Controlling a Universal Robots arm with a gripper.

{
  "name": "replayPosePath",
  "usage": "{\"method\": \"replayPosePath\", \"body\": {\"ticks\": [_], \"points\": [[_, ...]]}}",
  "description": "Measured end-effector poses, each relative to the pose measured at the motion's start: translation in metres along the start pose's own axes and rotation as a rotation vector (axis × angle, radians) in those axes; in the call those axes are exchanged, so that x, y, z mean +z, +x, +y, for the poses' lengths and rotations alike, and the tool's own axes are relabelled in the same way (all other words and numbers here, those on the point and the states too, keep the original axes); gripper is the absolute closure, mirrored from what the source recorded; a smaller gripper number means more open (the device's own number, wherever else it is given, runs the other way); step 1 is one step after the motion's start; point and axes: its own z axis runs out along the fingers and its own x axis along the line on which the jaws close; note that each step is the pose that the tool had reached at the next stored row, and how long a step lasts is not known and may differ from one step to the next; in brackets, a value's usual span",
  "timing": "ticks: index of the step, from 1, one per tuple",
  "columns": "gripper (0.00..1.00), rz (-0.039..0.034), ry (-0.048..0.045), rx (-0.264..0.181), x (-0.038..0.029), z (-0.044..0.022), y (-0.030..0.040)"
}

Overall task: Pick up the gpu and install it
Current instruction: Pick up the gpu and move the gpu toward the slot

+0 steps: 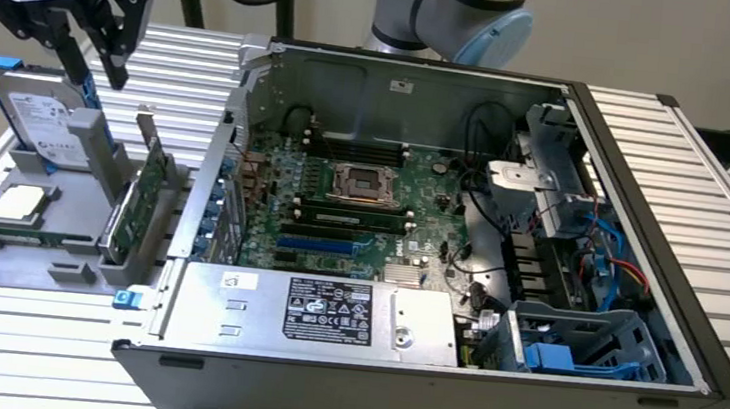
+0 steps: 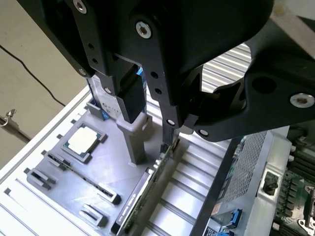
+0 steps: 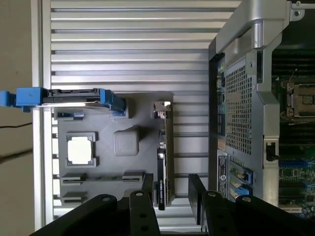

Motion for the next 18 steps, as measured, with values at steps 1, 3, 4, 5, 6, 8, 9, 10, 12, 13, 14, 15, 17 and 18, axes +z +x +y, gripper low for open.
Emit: {"method": "replayPosePath", "body": {"ticks": [1,3,4,5,6,8,9,10,12,13,14,15,17,18], "points": [[0.0,0.0001,0.0,0.0,0.0003,-0.0003,0.0],[0.0,0.0003,0.0,0.0,0.0008,-0.0008,0.0],[0.0,0.0004,0.0001,0.0,0.0011,-0.0011,0.0],[0.0,0.0005,0.0001,0.0,0.0014,-0.0014,0.0],[0.0,0.0005,0.0,0.0,0.0017,-0.0017,0.0],[0.0,0.0008,0.0001,0.0,0.0023,-0.0022,0.0],[0.0,0.0009,0.0001,0.0,0.0025,-0.0025,0.0],[0.0,0.0011,0.0001,0.0,0.0028,-0.0027,0.0],[0.0,0.0013,0.0001,0.0,0.0034,-0.0031,0.0],[0.0,0.0014,0.0001,0.0,0.0036,-0.0034,0.0],[0.0,0.0015,0.0001,0.0,0.0039,-0.0036,0.0],[0.0,0.0017,0.0001,0.0,0.0042,-0.0038,0.0],[0.0,0.0019,0.0001,0.0,0.0047,-0.0042,0.0],[0.0,0.002,0.0001,0.0,0.005,-0.0045,0.0]]}}
